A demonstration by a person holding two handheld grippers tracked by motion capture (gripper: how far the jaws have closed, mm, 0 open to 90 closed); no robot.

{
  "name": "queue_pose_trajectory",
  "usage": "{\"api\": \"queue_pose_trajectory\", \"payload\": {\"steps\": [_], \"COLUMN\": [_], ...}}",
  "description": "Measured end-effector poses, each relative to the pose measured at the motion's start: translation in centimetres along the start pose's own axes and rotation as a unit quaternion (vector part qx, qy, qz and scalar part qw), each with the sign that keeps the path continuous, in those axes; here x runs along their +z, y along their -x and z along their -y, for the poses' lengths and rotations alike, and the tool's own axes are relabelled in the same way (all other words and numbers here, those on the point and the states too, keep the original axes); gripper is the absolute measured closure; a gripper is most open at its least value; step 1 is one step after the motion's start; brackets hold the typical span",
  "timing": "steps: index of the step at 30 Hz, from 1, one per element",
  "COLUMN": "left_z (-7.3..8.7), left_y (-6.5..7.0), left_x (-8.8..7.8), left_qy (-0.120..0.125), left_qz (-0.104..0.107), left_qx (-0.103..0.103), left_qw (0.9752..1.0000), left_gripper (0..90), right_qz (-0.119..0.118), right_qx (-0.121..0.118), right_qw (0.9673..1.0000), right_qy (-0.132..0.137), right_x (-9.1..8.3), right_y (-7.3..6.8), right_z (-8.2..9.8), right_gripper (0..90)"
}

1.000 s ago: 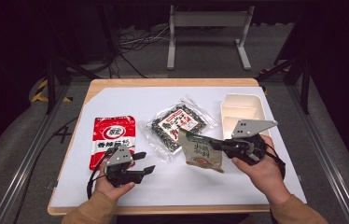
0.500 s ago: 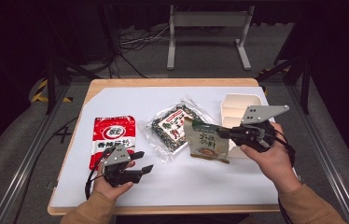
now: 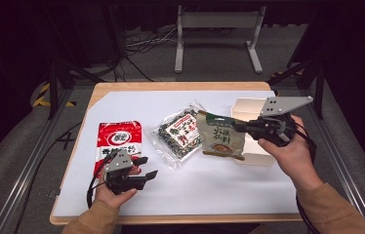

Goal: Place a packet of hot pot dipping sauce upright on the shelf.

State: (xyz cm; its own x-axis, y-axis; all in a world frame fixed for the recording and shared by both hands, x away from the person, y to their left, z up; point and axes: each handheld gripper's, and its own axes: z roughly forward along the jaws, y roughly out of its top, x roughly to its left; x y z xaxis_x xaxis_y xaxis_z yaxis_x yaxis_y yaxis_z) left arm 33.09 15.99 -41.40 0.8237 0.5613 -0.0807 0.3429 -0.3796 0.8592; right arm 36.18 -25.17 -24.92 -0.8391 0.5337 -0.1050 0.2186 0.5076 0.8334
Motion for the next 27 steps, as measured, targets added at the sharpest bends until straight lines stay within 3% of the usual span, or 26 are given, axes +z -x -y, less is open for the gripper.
{"api": "queue_pose_trajectory", "payload": {"steps": [19, 27], "left_z": [-0.1, 0.3], "left_y": [-0.2, -0.1], "left_x": [0.0, -0.5], "left_qy": [0.001, 0.002], "left_qz": [0.003, -0.006], "left_qx": [0.001, -0.006], "left_qw": [1.0000, 1.0000], "left_gripper": [39.8, 39.7], "right_qz": [0.031, 0.038], "right_qx": [-0.002, -0.002], "right_qw": [0.9993, 0.9990], "right_qy": [0.019, 0.024], "right_x": [-1.7, -2.0], "right_y": [3.3, 4.7], "right_z": [-1.3, -1.6], "right_gripper": [89.8, 89.9]}}
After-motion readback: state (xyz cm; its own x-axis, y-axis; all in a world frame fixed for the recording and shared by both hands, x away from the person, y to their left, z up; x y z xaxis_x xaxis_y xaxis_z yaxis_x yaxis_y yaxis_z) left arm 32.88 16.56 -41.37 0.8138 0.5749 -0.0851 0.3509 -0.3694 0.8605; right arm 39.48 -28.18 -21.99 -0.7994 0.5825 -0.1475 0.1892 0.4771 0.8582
